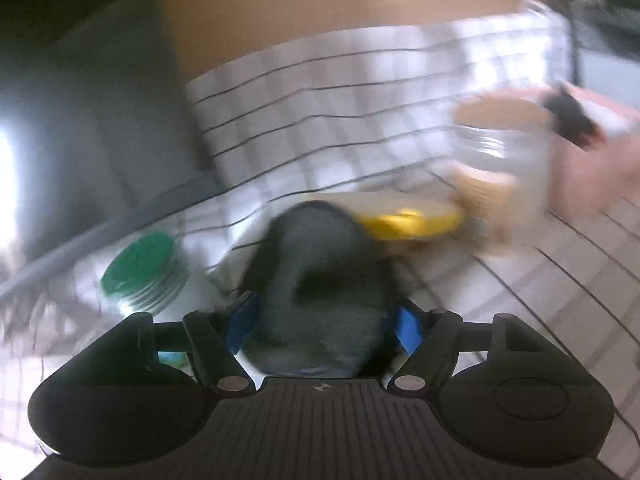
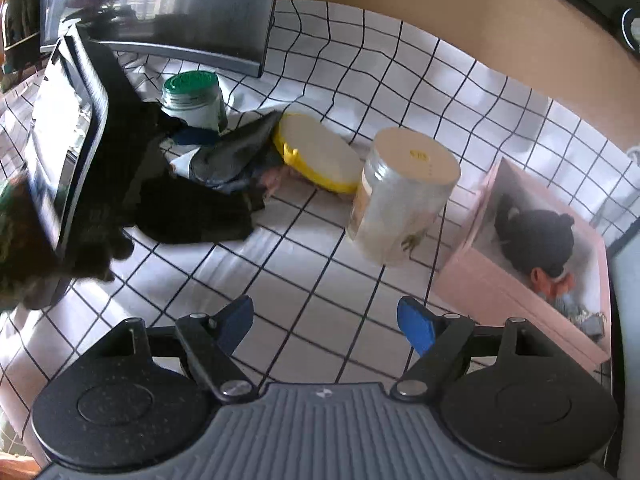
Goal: Organize soft objects
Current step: 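Grasp the black cap with the left tool while the right tool grasps the yellow-rimmed mesh disc, then carry the cap and mesh disc over the pink box and open both tools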
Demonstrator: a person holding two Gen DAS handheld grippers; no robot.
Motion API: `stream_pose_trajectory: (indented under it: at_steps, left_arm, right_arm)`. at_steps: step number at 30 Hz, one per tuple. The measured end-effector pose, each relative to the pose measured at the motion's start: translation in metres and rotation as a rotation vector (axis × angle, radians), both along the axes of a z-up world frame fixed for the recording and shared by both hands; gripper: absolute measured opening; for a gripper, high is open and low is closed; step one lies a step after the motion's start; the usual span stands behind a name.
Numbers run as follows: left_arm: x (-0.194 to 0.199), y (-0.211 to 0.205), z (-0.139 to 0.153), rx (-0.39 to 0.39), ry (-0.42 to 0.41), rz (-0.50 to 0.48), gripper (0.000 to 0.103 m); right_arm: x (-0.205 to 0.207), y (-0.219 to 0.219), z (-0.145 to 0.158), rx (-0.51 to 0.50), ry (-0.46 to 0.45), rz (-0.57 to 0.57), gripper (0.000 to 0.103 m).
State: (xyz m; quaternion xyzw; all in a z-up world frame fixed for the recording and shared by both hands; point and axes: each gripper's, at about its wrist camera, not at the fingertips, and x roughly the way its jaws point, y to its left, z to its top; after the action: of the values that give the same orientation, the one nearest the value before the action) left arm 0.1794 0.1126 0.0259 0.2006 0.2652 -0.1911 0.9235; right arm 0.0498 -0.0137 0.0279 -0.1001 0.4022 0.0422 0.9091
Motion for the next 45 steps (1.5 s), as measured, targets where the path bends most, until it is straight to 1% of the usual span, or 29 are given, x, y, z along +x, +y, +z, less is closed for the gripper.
stream_pose_trajectory:
  at_steps: [2,3,4,5,6,7,8,9,11,12,13,14,16,18,20,23,27,28,29,30,31,33,35,36,39,40,42,44,45]
  left_arm:
    - [0.010,0.019,0.011,-0.131,0.013,0.046,0.077]
    - [0.013,0.028,0.016,-0.198,0.023,0.056,0.075]
    - [0.018,0.036,0.020,-0.255,0.038,0.061,0.064]
    - [0.021,0.041,0.021,-0.289,0.061,0.062,0.041]
    - [0.028,0.045,0.021,-0.297,0.093,0.066,0.029]
    - [0.036,0.044,0.019,-0.284,0.122,0.082,0.024]
    - [0.041,0.046,0.017,-0.282,0.142,0.095,0.024]
    - [0.042,0.048,0.017,-0.298,0.149,0.099,0.023]
    - [0.045,0.057,0.021,-0.354,0.170,0.116,0.023]
    - [0.045,0.064,0.022,-0.394,0.184,0.124,0.023]
    - [0.043,0.070,0.024,-0.429,0.195,0.131,0.023]
    - [0.038,0.076,0.024,-0.447,0.197,0.136,0.021]
    - [0.028,0.085,0.026,-0.461,0.176,0.146,0.018]
    - [0.021,0.095,0.030,-0.485,0.170,0.155,0.018]
    - [0.016,0.105,0.035,-0.507,0.166,0.160,0.018]
    - [0.015,0.110,0.040,-0.529,0.166,0.151,0.016]
    - [0.012,0.114,0.038,-0.555,0.174,0.155,0.016]
    - [0.011,0.115,0.037,-0.558,0.176,0.157,0.016]
    - [0.010,0.115,0.037,-0.558,0.178,0.157,0.016]
    - [0.010,0.115,0.036,-0.560,0.180,0.157,0.016]
    - [0.010,0.116,0.036,-0.560,0.182,0.156,0.016]
    - [0.010,0.116,0.036,-0.556,0.178,0.154,0.016]
    - [0.010,0.116,0.037,-0.567,0.181,0.159,0.016]
    - [0.011,0.115,0.038,-0.573,0.181,0.160,0.016]
    - [0.011,0.109,0.044,-0.575,0.168,0.153,0.014]
    - [0.012,0.106,0.049,-0.567,0.159,0.147,0.013]
    - [0.014,0.102,0.060,-0.560,0.138,0.125,0.013]
    - [0.015,0.097,0.078,-0.542,0.098,0.099,0.012]
    - [0.015,0.094,0.087,-0.533,0.075,0.085,0.012]
  right_arm:
    - [-0.003,-0.001,-0.001,0.001,-0.001,0.000,0.080]
    - [-0.003,-0.001,-0.001,0.004,-0.004,-0.001,0.080]
    - [-0.002,-0.001,0.000,0.005,-0.008,0.000,0.080]
    - [-0.001,0.000,0.000,0.002,-0.014,0.005,0.080]
    - [0.001,0.003,0.001,-0.011,-0.025,0.015,0.080]
    - [0.004,0.008,0.003,-0.035,-0.040,0.033,0.080]
    - [0.007,0.014,0.004,-0.063,-0.056,0.057,0.080]
    - [0.010,0.022,0.005,-0.101,-0.080,0.092,0.080]
    - [0.017,0.040,0.005,-0.194,-0.139,0.164,0.080]
    - [0.023,0.050,0.002,-0.254,-0.164,0.198,0.080]
    - [0.030,0.059,-0.003,-0.308,-0.179,0.224,0.079]
    - [0.037,0.067,-0.008,-0.357,-0.189,0.245,0.079]
    - [0.052,0.082,-0.024,-0.467,-0.201,0.277,0.075]
    - [0.065,0.092,-0.041,-0.557,-0.194,0.300,0.070]
    - [0.075,0.098,-0.055,-0.622,-0.177,0.312,0.069]
    - [0.085,0.101,-0.070,-0.692,-0.166,0.313,0.067]
    - [0.101,0.106,-0.087,-0.784,-0.198,0.315,0.066]
    - [0.105,0.108,-0.089,-0.794,-0.208,0.321,0.064]
    - [0.110,0.108,-0.089,-0.793,-0.205,0.328,0.049]
    - [0.117,0.108,-0.087,-0.780,-0.187,0.329,0.021]
    - [0.121,0.107,-0.083,-0.759,-0.169,0.322,0.021]
    - [0.122,0.102,-0.058,-0.683,-0.196,0.287,0.015]
    - [0.121,0.093,-0.023,-0.567,-0.212,0.254,0.014]
    - [0.121,0.085,-0.001,-0.469,-0.196,0.233,0.014]
    - [0.135,0.053,0.058,-0.152,-0.090,0.166,0.014]
    - [0.141,0.044,0.071,-0.085,-0.065,0.144,0.014]
    - [0.152,0.022,0.097,0.038,-0.045,0.092,0.014]
    - [0.153,0.005,0.121,0.115,-0.060,0.057,0.014]
    - [0.153,0.000,0.130,0.132,-0.079,0.049,0.014]
